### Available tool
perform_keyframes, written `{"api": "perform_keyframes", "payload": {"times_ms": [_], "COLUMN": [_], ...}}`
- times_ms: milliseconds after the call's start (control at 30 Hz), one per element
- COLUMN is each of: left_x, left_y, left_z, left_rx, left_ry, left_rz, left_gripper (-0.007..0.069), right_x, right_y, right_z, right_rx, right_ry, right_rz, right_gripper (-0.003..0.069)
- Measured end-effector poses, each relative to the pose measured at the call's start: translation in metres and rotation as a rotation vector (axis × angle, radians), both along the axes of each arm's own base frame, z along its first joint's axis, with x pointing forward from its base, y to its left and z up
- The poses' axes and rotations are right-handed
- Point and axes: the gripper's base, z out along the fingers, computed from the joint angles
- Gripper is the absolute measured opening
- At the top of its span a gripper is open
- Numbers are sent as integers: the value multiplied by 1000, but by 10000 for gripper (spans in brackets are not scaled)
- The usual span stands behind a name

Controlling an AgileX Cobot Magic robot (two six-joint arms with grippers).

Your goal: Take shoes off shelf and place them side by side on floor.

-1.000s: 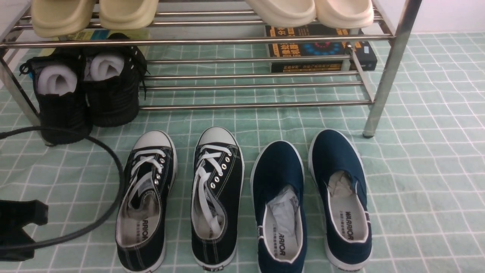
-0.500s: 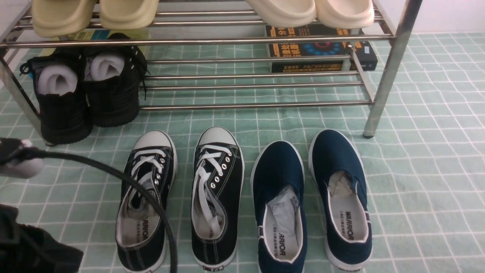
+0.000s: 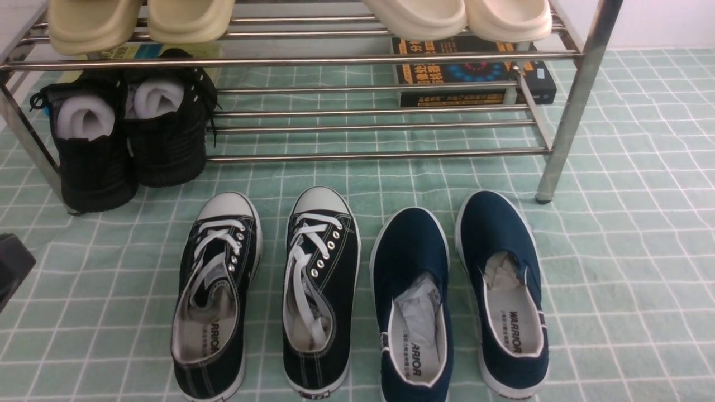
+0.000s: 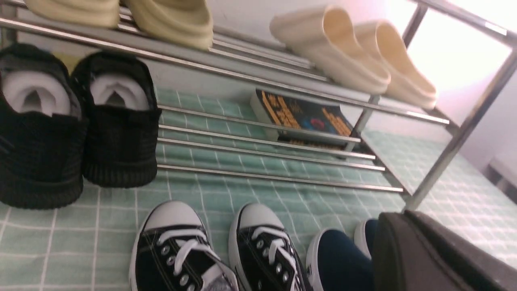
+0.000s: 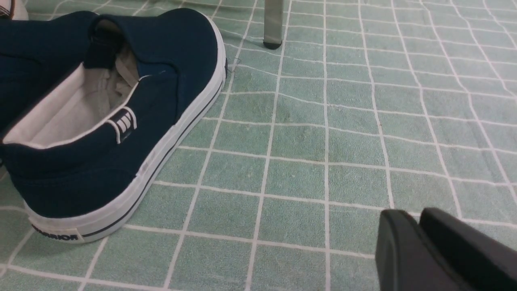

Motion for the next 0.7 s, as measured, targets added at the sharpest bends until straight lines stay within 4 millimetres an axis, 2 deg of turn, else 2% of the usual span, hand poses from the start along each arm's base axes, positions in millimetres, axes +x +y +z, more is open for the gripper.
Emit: {"api": "perform_keyframes", "payload": {"times_ms": [267,500,700], "left_x": [2,4,9], "left_y": [1,3,9], "left_z": [-7,-15,-63], "left_rx": [0,93,225], "left_ry": [-3,1,76], "left_rz": [13,42,102], "left_gripper": [19,22,30], "right_x": [0,0,0], "right_y": [0,0,0], "right_z": [0,0,0], "right_rx": [0,0,0], "right_ry": [0,0,0], "right_rz": [0,0,0], "right_gripper": [102,113,122]}}
